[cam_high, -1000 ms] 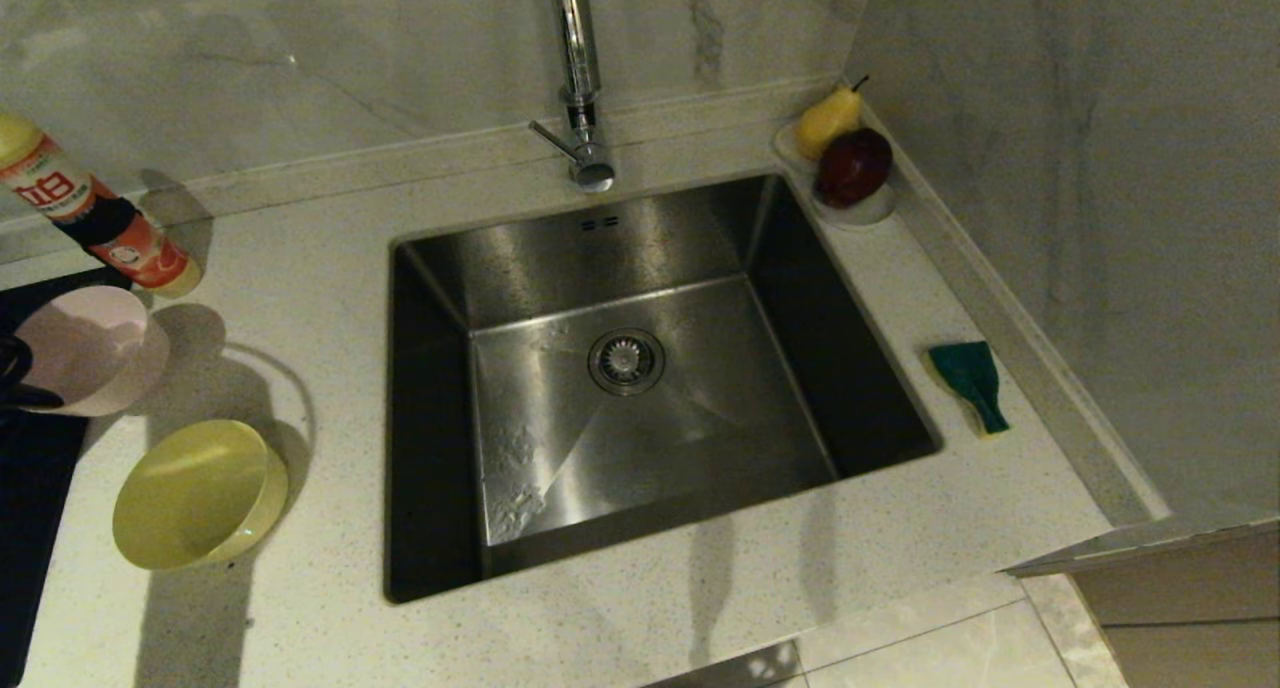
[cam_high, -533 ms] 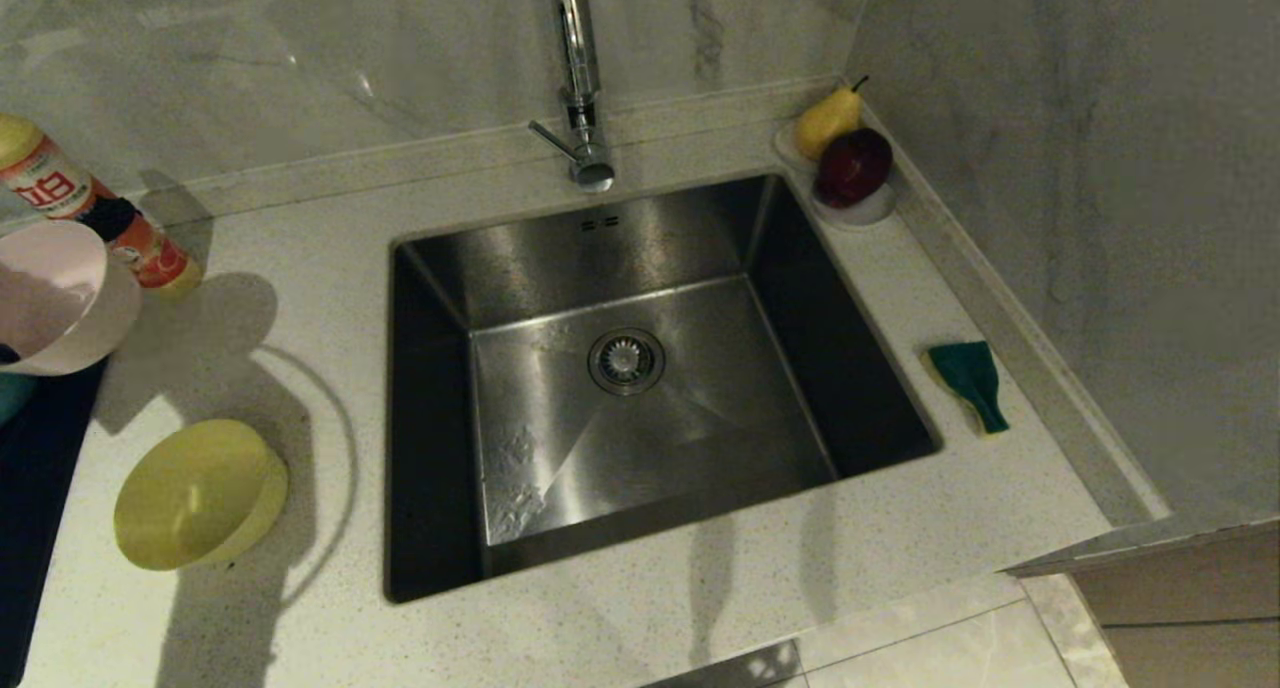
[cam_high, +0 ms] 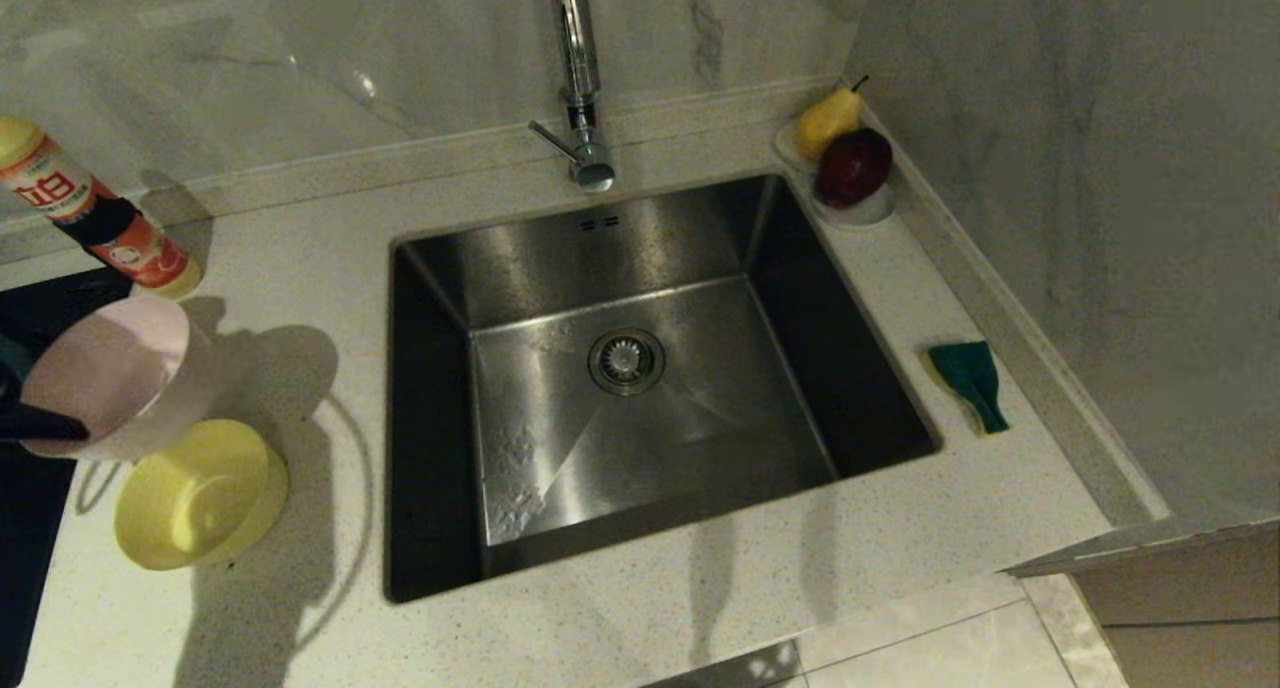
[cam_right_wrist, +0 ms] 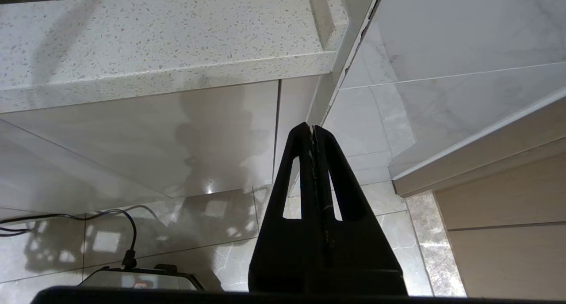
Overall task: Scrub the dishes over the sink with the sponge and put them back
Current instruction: Place the bowl on the bowl
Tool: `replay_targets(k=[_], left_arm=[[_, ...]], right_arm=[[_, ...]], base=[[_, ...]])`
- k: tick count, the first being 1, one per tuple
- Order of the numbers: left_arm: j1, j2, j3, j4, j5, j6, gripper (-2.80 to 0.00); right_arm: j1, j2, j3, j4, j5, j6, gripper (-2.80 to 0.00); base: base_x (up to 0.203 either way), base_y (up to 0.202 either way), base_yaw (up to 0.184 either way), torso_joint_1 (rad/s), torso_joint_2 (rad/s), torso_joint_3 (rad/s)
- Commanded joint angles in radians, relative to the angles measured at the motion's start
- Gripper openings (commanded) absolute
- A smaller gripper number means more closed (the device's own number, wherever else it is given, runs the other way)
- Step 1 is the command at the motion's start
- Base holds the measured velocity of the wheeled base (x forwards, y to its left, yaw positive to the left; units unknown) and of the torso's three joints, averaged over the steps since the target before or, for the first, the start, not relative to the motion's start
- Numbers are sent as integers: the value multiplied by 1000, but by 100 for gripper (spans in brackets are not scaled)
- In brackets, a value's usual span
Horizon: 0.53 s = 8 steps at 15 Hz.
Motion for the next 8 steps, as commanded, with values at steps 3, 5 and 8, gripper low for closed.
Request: replay_targets(k=[3,5,8], left_arm=[[-18,12,133,-72,8,11,-280],[-20,24,166,-89,9,13,-280],[-22,29,199,-114,13,20,-280]], right_arm=[[0,1,0,0,1,-1,-280],[-1,1,0,0,1,-1,-280],[1,1,0,0,1,-1,-280]], base=[[0,0,0,0,0,0],[0,0,0,0,0,0],[0,0,0,0,0,0]])
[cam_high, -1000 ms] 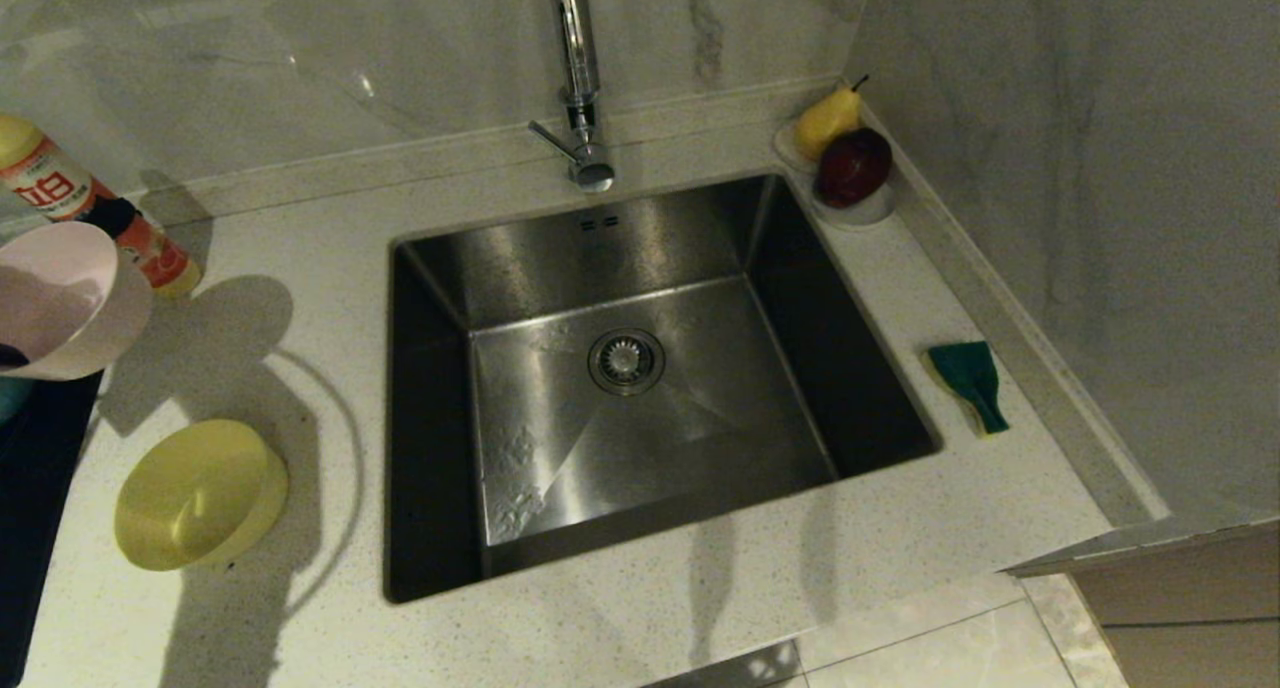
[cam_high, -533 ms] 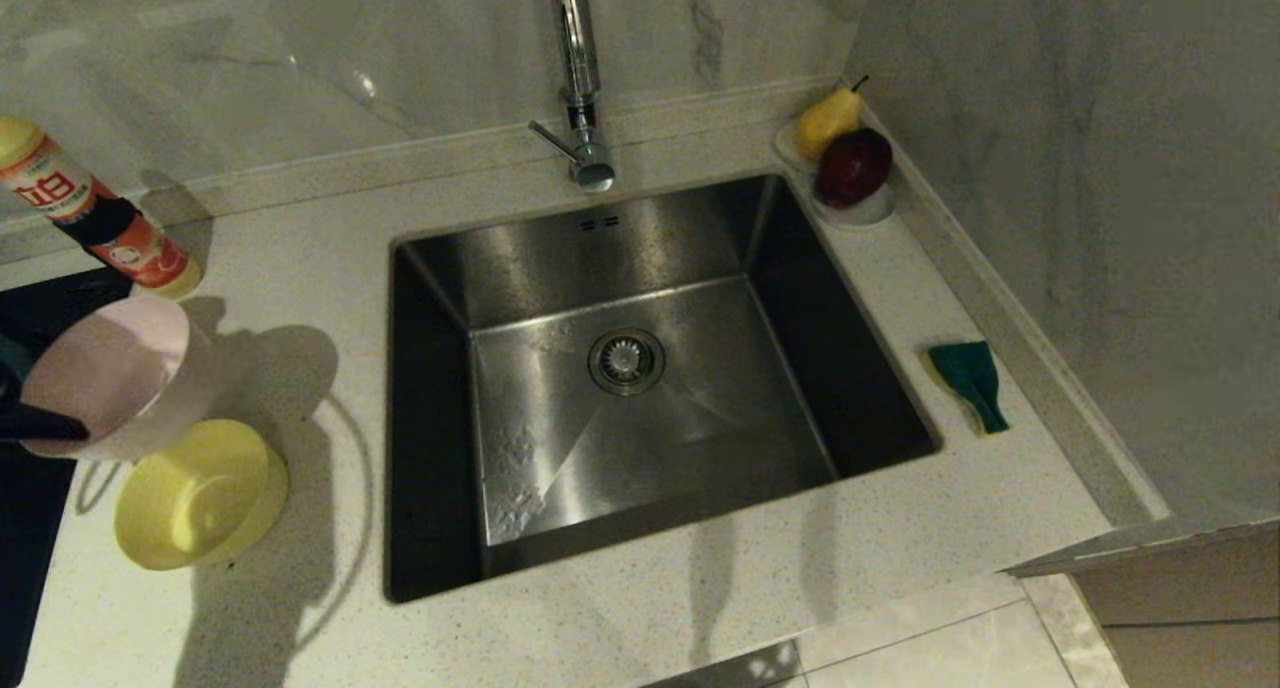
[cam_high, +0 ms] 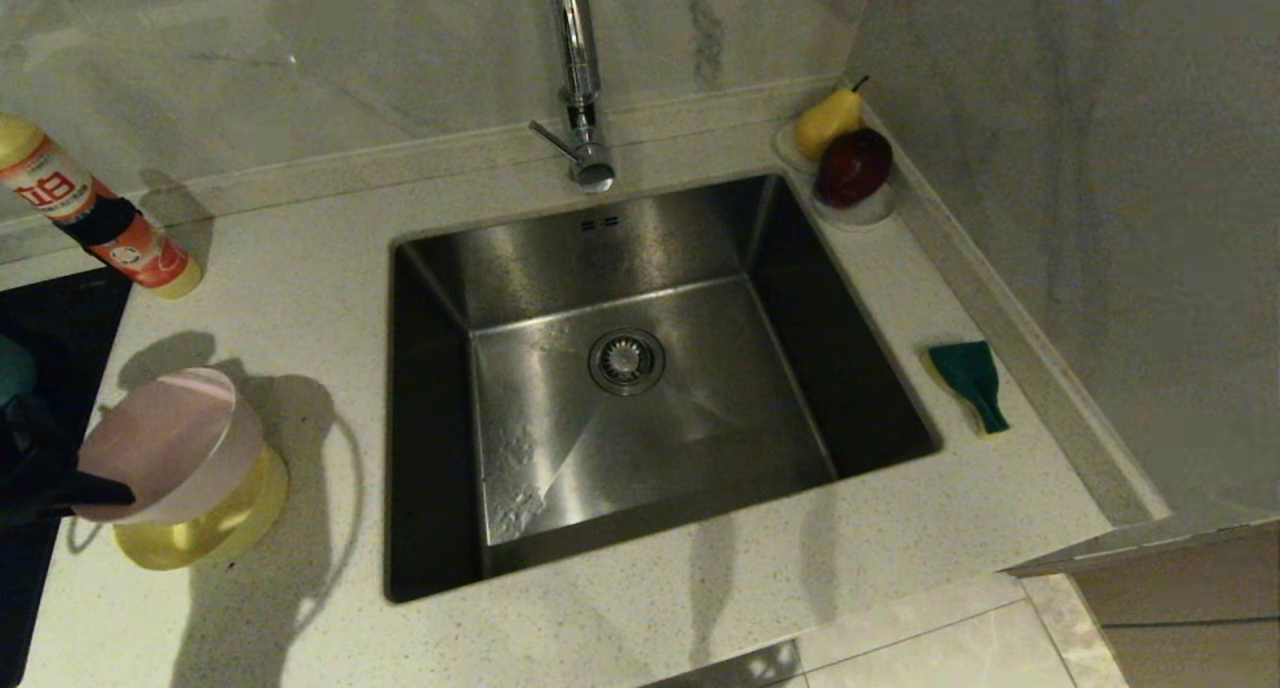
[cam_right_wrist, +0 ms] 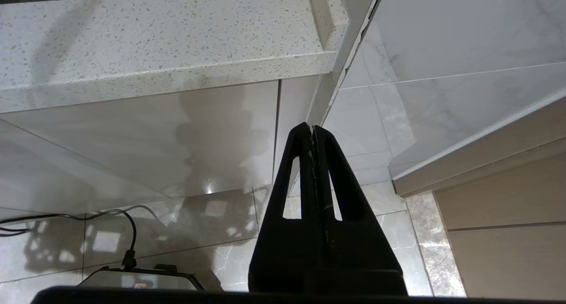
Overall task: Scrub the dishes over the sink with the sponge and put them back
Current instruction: Place the bowl on the bowl
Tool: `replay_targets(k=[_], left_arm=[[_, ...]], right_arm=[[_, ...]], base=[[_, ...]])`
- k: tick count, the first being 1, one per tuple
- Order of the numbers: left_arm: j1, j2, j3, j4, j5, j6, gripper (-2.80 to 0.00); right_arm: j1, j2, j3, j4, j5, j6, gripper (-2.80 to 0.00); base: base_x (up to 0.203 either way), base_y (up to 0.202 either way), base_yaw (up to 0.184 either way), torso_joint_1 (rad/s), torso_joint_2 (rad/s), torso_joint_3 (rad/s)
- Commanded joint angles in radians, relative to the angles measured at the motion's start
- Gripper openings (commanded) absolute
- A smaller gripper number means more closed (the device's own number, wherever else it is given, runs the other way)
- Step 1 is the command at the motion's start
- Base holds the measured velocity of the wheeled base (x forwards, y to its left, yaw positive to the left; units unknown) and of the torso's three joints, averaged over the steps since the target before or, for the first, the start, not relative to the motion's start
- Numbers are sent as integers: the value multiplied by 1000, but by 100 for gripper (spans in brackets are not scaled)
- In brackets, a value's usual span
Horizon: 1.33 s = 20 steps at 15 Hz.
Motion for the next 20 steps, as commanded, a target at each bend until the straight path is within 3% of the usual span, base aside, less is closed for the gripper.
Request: replay_targets(k=[1,3,14,20], left_arm=[[0,17,23,-27,3,-2,-280],[0,36,33,-66,46,0,-280],[1,5,67,-87,65,47,-280],[0,22,66,-133,117,63,-280]], right_arm=[[1,1,0,0,0,-1,-280],[1,1,0,0,0,-1,-280],[0,1,0,0,0,-1,-280],[1,1,0,0,0,-1,-280]], base=[[0,0,0,0,0,0],[0,0,0,0,0,0],[0,0,0,0,0,0],[0,0,0,0,0,0]])
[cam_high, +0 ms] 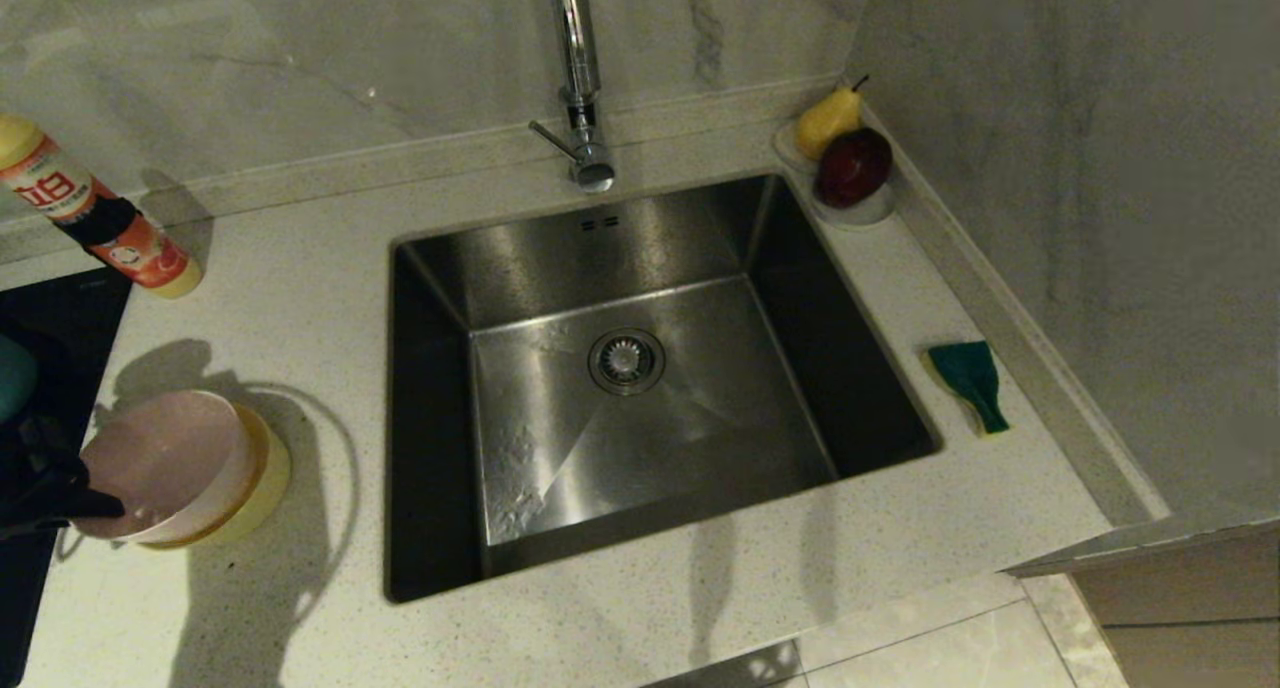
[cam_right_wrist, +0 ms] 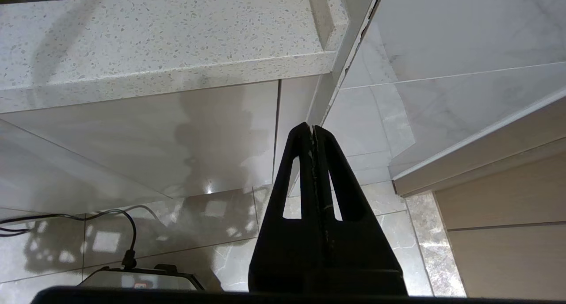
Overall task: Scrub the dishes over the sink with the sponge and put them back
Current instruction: Place the bowl on the bowl
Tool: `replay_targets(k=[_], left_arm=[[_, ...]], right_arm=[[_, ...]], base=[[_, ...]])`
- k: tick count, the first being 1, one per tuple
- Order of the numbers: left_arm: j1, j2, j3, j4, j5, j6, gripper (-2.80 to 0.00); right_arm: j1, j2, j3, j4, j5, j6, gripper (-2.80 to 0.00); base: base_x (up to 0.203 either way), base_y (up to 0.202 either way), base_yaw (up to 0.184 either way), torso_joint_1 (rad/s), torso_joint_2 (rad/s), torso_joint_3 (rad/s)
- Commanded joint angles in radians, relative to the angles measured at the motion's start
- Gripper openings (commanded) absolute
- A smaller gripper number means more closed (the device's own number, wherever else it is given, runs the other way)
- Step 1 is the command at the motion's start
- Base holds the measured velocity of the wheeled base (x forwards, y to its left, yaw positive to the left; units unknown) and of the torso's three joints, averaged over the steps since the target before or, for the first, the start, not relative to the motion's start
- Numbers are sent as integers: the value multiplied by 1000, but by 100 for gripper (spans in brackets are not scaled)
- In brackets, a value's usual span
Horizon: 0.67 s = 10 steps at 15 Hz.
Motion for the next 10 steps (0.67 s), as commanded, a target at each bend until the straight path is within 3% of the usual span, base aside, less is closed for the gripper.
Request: replay_targets(k=[1,2,3,8,10], left_arm=[[0,15,1,-30,18,-1,-280],[0,15,2,-36,29,-1,-280],[0,15,2,-36,29,-1,0],[1,-20,-6,-30,-21,-23,0],[2,-50,-52,-27,-30,-73,0]], right_arm=[[0,1,0,0,0,-1,-280],[0,1,0,0,0,-1,-280],[1,1,0,0,0,-1,-280],[0,1,0,0,0,-1,-280],[1,1,0,0,0,-1,-280]], base=[[0,0,0,0,0,0],[0,0,0,0,0,0],[0,0,0,0,0,0],[0,0,0,0,0,0],[0,0,0,0,0,0]])
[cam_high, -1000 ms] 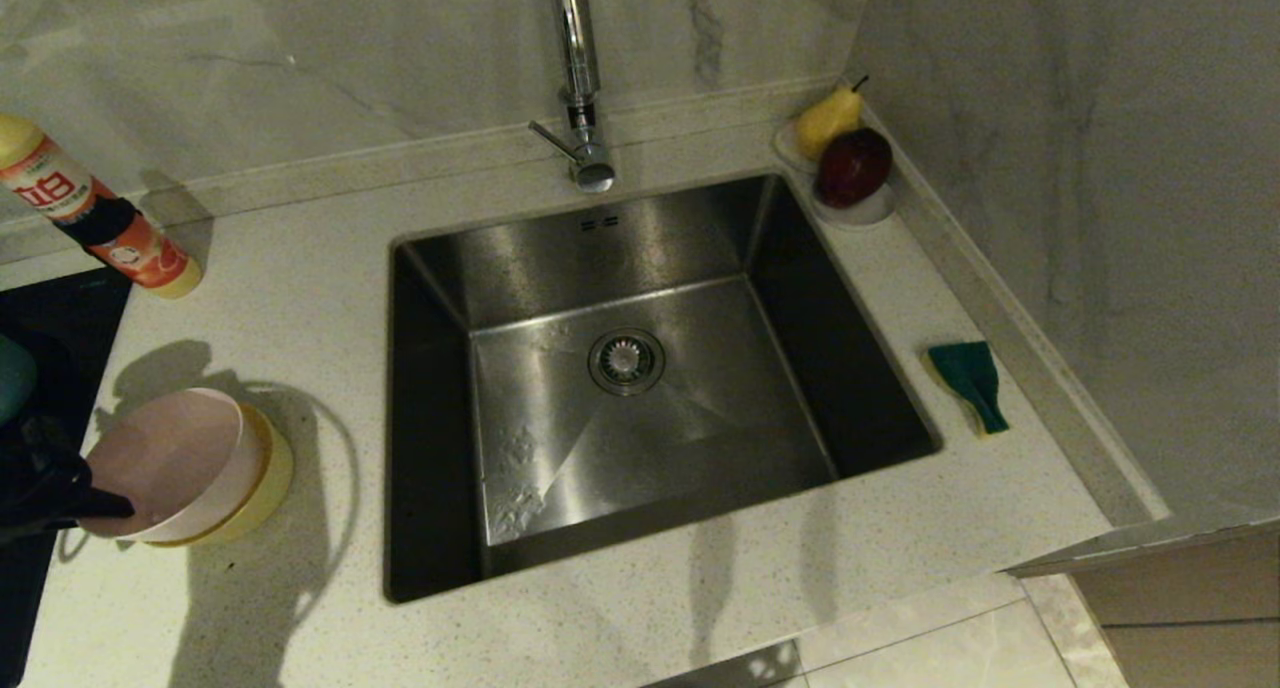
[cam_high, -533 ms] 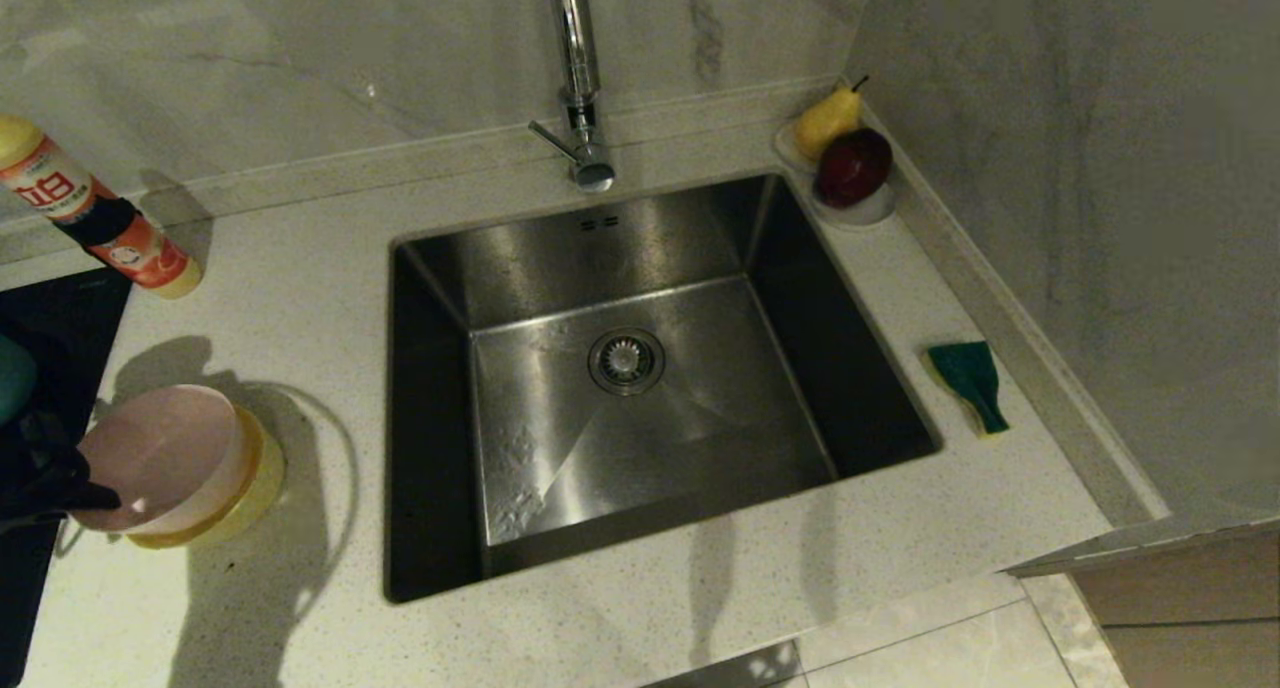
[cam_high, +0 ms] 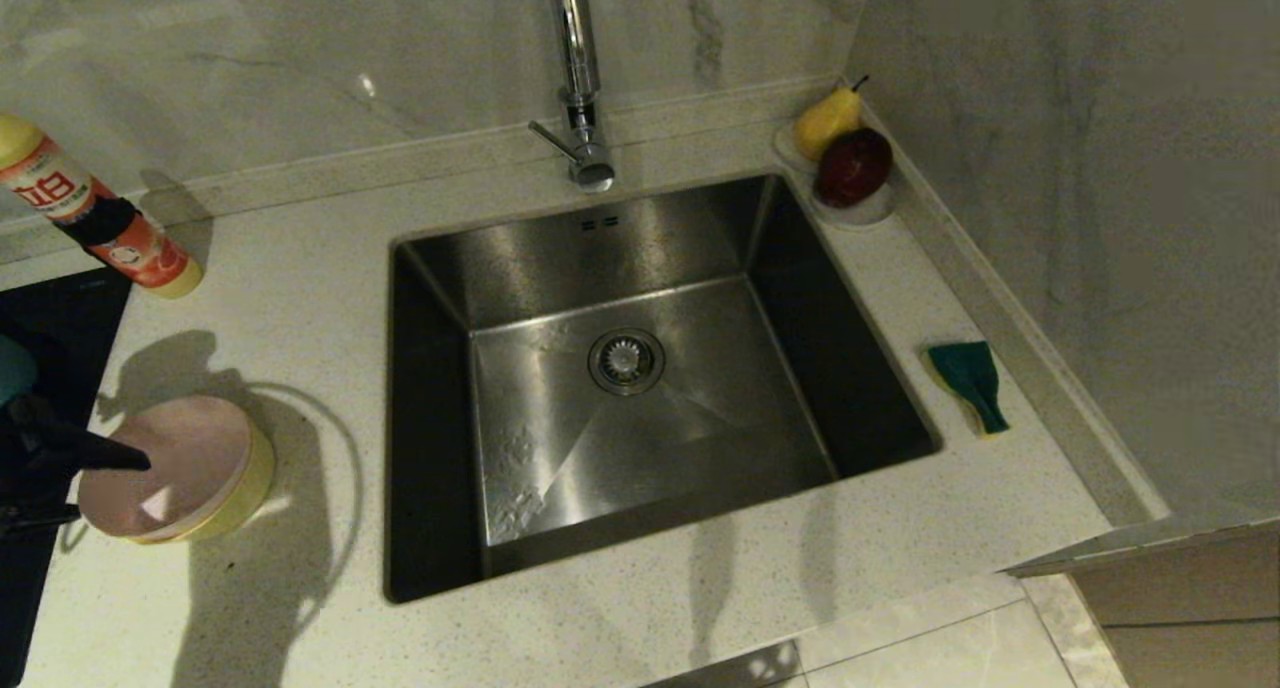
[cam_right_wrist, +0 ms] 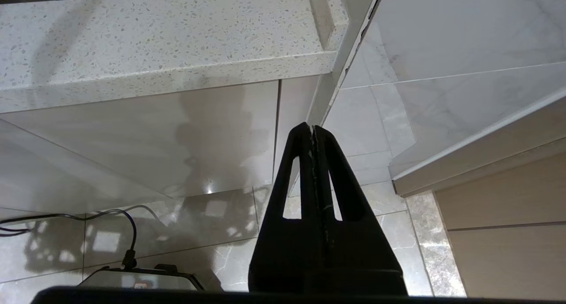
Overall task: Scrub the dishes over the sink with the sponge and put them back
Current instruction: Place the bowl on the bowl
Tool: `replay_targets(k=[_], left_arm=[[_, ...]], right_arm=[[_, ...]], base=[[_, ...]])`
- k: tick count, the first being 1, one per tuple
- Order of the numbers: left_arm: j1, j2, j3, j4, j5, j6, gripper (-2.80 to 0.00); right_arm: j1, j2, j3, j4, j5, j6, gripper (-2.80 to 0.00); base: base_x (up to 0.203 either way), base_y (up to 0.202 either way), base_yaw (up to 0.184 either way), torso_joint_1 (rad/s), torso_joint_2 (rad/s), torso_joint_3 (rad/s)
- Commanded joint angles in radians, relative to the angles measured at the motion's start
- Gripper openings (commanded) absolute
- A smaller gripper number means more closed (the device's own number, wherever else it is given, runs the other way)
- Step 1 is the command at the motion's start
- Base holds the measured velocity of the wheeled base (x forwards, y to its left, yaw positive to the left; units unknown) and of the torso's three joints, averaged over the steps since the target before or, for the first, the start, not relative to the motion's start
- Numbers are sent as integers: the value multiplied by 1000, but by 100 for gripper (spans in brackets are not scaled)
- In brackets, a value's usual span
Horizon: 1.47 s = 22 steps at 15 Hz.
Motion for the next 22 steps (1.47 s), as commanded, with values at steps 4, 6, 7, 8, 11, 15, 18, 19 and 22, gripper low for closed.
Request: replay_targets(k=[4,6,7,8,11,15,18,19,22], left_arm=[[27,-61,-139,13,8,-88,-280],[34,-55,-188,37,42,-106,-280],[36,-47,-219,49,69,-148,-280],[45,-34,-244,55,89,-178,-280],[83,27,-288,64,130,-192,-280],[177,188,-409,93,145,-224,-280],[234,287,-518,106,144,-266,-280],[247,316,-563,123,144,-283,-280],[288,399,-708,197,143,-317,-280]], right_arm=[[0,1,0,0,0,-1,-280],[0,1,0,0,0,-1,-280],[0,1,0,0,0,-1,-280],[1,1,0,0,0,-1,-280],[0,1,0,0,0,-1,-280],[-1,1,0,0,0,-1,-280],[1,1,0,0,0,-1,-280],[-1,1,0,0,0,-1,-280],[1,1,0,0,0,-1,-280]], base=[[0,0,0,0,0,0],[0,0,0,0,0,0],[0,0,0,0,0,0],[0,0,0,0,0,0],[0,0,0,0,0,0],[0,0,0,0,0,0],[0,0,0,0,0,0],[0,0,0,0,0,0],[0,0,0,0,0,0]])
